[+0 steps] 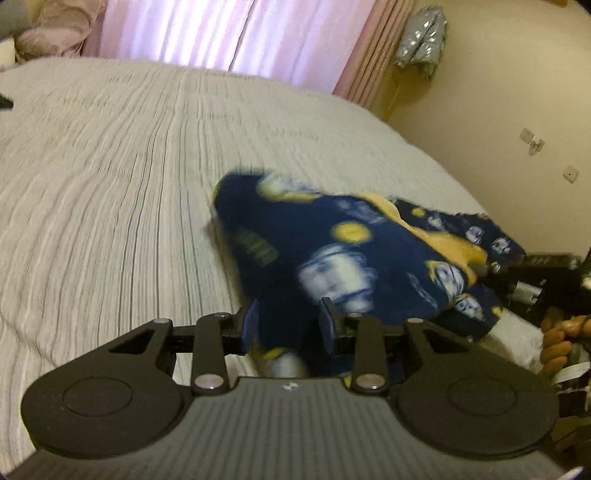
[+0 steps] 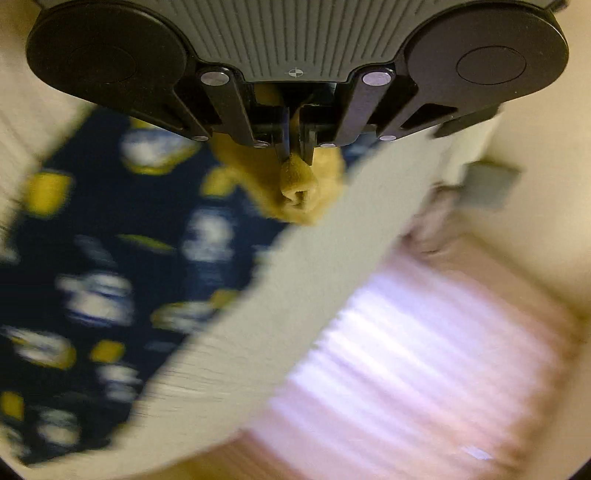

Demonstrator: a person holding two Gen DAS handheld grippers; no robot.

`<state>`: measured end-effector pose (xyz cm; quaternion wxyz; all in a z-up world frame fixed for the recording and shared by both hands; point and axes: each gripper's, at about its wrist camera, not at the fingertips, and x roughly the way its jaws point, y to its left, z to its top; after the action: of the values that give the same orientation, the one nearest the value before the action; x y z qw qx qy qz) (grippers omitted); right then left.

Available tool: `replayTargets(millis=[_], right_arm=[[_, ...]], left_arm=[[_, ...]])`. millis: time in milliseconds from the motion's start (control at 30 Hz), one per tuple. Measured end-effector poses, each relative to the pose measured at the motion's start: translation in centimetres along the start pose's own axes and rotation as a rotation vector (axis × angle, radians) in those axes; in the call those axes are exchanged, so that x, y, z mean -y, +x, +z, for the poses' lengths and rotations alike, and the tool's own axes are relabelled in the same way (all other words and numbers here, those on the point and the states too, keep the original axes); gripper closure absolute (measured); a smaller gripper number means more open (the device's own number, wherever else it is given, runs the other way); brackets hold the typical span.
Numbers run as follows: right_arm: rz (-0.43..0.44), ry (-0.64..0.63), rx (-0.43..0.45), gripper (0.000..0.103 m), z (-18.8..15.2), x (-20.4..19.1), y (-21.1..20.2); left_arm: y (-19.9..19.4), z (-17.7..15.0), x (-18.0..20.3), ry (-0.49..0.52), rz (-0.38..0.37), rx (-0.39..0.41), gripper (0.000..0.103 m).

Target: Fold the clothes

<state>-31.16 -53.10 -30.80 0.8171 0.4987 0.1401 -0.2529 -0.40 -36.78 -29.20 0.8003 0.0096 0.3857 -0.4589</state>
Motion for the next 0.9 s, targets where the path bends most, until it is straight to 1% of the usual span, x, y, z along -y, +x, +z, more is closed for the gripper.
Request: replayTargets(millis=[67,100,133,167,233,300,400,467,533,567,600,633,667,700,733,800,867,900], right_arm=[[-0.066,0.101,-0.086,0.099,-0.3,2.7,1.8],[-0.043,0.148,-0.089,0.097,-0.5,3.3,1.9],[-0.017,0.196,-0.09,0.088,-0.8,3.8,2.0],[0.01,0.212,-0.078,0.064,-1.0,3.7,1.6],[0.057,0.239,-0.062,0.028,-1.2,3.5,1.0],[0.096,0.265,-0.055,0.028,-1.4,3.4,0.7],[0.165,0.379,-0.105,0.028,-1.3,3.7,2.1],[0.136,0.418,-0.13,0.029,-1.3,3.9,3.6],[0.103,0.416,-0.132,0.03,-1.0,3.5,4.8],[0.075,0.416,-0.138,0.039,-0.7,3.3,5.5],[0.046,0.416,-0.143,0.054,-0.3,3.1,6.2],[0.004,0.416,-0.145,0.064,0.0,3.0,6.8],[-0.022,0.414,-0.149,0.079,0.2,3.0,7.4],[-0.012,0.373,-0.136,0.084,0.4,2.5,7.5],[0.0,0.33,-0.122,0.085,0.6,2.0,7.4],[0.018,0.08,-0.023,0.087,1.0,-1.2,5.6],[0.025,-0.135,0.084,0.087,0.6,-4.2,3.0],[0.014,-0.177,0.129,0.087,0.6,-4.7,2.2]], left_arm=[[0.5,-0.1,-0.3,-0.021,0.0,-0.01,0.074],[0.5,-0.2,-0.3,-0.026,0.0,-0.01,0.074],[0.4,-0.2,-0.5,-0.027,0.001,-0.004,0.074],[0.2,-0.2,-0.6,-0.031,0.001,0.0,0.074],[0.1,-0.3,-1.0,-0.04,0.003,0.002,0.074],[-0.1,-0.4,-1.3,-0.048,0.006,0.003,0.074],[-0.2,-0.3,-1.2,-0.067,-0.007,0.005,0.074],[-0.3,-0.2,-1.1,-0.07,-0.015,0.009,0.074],[-0.3,-0.2,-1.0,-0.073,-0.02,0.011,0.074],[-0.2,-0.2,-1.0,-0.079,-0.022,0.01,0.074],[-0.1,-0.2,-1.0,-0.084,-0.024,0.009,0.074],[0.0,-0.1,-1.0,-0.089,-0.026,0.008,0.074],[0.0,-0.1,-0.9,-0.09,-0.029,0.01,0.074],[0.0,0.0,-0.8,-0.089,-0.033,0.013,0.074],[0.0,0.2,-0.7,-0.085,-0.036,0.019,0.074],[-0.2,0.6,-0.4,-0.076,-0.042,0.03,0.074],[-0.2,1.1,-0.1,-0.067,-0.047,0.039,0.074],[-0.1,1.3,0.0,-0.061,-0.052,0.042,0.074]])
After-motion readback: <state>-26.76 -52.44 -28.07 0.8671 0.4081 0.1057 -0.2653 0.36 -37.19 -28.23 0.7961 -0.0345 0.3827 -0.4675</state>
